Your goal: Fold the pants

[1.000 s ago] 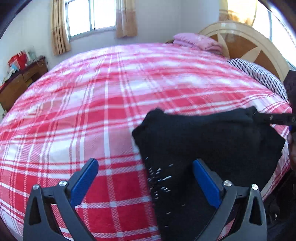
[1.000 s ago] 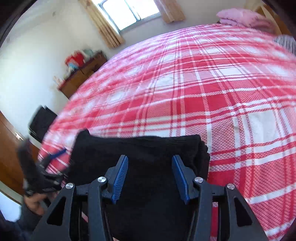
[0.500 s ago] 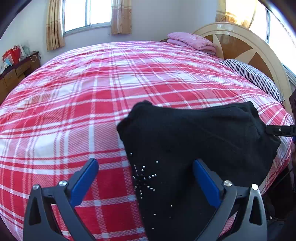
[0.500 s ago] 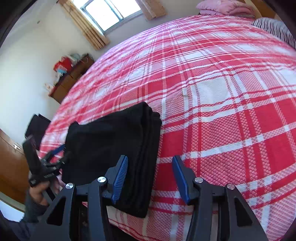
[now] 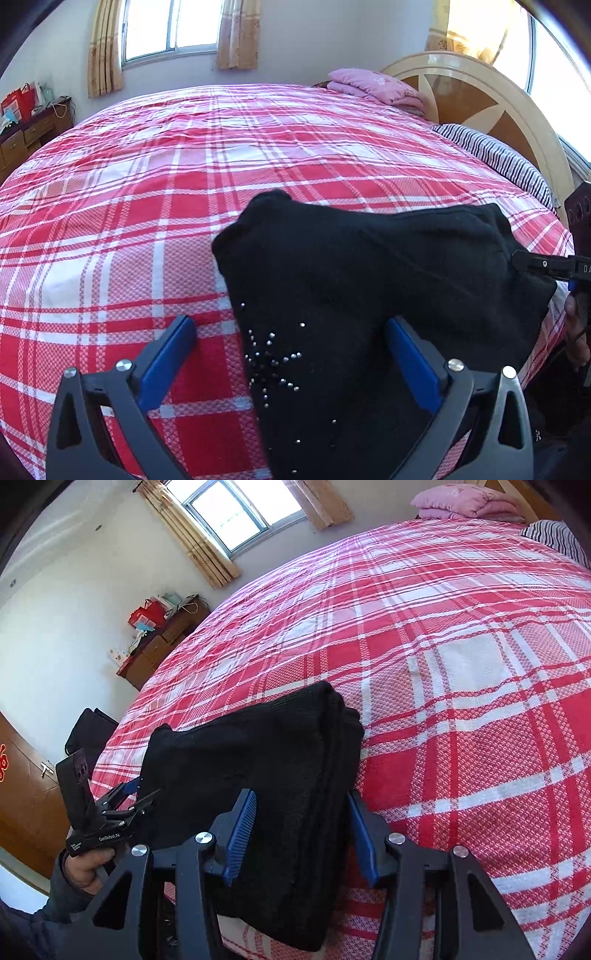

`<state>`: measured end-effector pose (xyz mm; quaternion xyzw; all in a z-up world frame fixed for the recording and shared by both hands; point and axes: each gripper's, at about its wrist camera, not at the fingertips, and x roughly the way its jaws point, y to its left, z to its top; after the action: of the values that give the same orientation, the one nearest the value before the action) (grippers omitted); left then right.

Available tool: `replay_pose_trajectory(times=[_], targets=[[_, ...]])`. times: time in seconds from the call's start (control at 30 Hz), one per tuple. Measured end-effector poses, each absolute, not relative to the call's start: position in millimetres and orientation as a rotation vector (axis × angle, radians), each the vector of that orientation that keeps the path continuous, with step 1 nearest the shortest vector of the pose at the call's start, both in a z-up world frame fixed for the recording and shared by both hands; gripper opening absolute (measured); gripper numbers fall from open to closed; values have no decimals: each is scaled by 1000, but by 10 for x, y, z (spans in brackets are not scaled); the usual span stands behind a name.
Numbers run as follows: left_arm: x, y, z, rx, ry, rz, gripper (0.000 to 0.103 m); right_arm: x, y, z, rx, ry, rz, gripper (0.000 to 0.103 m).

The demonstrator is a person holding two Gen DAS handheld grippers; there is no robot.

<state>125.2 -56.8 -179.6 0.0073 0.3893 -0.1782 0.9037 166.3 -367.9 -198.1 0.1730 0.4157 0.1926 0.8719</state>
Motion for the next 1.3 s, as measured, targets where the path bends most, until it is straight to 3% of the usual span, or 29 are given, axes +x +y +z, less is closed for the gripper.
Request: replay_pose_trajectory(times=[0.13, 0.23, 0.33, 0.37, 0.4, 0.53, 0.9, 1.3], targets=[[1251, -571, -1794, 11, 805, -371, 103, 1634, -3621, -1977, 358, 848, 403, 51], [1243, -560, -1790, 4, 803, -385, 102, 1624, -3648, -1963, 382, 839, 407, 39], [1220, -573, -1766, -2, 799, -412, 88, 1622, -3718, -1980, 431, 834, 415, 32], [1213, -583, -1756, -7, 798, -427, 76, 1615, -3727, -1975, 440, 828, 419, 31], [1208, -592, -1743, -13, 800, -444, 72, 1608, -3722, -1969, 442, 824, 421, 30], [1228, -558, -1740, -36, 807, -448, 68, 1579, -3705, -1938, 437, 811, 429, 29], [1262, -422, -1636, -138, 833, -458, 25, 1496, -3587, -1693, 390, 768, 457, 26], [1406, 227, -1148, -228, 730, -365, 20, 2352, -2841, -1107, 279, 748, 609, 26]])
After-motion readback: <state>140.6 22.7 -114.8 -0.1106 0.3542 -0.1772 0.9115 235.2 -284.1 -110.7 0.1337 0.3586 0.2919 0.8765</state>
